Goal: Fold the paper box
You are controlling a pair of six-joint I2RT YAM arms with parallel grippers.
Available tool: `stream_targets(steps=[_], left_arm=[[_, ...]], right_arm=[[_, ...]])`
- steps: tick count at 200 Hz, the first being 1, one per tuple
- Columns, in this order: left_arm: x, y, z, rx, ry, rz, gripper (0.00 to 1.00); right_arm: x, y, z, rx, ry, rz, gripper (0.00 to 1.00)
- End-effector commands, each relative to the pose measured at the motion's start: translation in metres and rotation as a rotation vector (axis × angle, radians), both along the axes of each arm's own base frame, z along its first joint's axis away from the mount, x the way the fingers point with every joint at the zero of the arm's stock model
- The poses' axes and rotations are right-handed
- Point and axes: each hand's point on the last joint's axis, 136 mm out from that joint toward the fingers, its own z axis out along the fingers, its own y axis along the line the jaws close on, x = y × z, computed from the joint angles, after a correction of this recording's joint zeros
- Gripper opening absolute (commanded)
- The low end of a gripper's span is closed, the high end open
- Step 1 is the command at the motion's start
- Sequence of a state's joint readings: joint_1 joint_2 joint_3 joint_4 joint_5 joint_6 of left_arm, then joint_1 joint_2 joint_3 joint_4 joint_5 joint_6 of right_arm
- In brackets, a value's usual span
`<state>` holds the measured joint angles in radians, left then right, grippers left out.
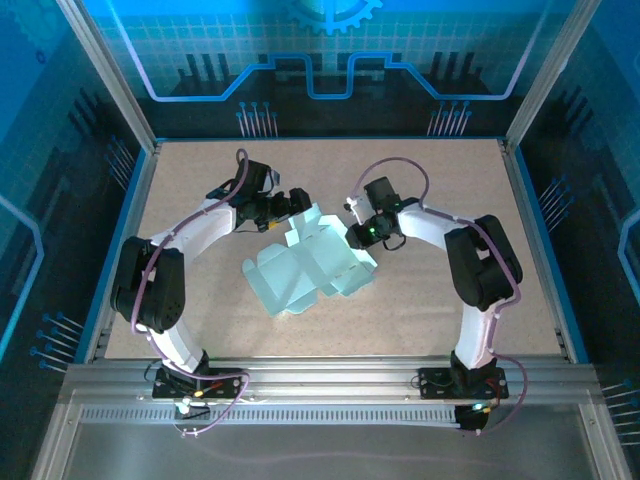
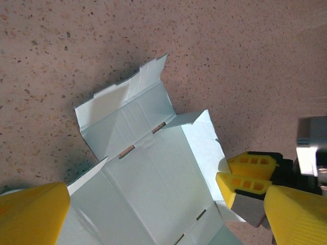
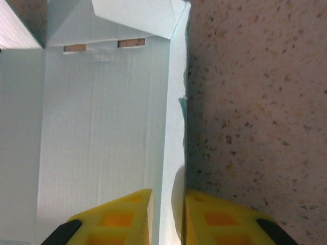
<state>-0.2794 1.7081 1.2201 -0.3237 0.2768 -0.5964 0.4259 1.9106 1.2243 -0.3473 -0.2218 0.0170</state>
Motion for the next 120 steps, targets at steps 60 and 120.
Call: stream_targets(steps=[60,120], left_arm=[[-0.002,0.002,-0.001,-0.004,0.013,-0.003,0.99],[-0.001,0.002,-0.002,-0.008,0.018,-0.005,0.99]], right_arm=[[-0.021,0.000,-0.014,0.026,0.063,0.052,0.31],[-0.027,0.001,-0.017,0.032,0.077,0.057,0.27]])
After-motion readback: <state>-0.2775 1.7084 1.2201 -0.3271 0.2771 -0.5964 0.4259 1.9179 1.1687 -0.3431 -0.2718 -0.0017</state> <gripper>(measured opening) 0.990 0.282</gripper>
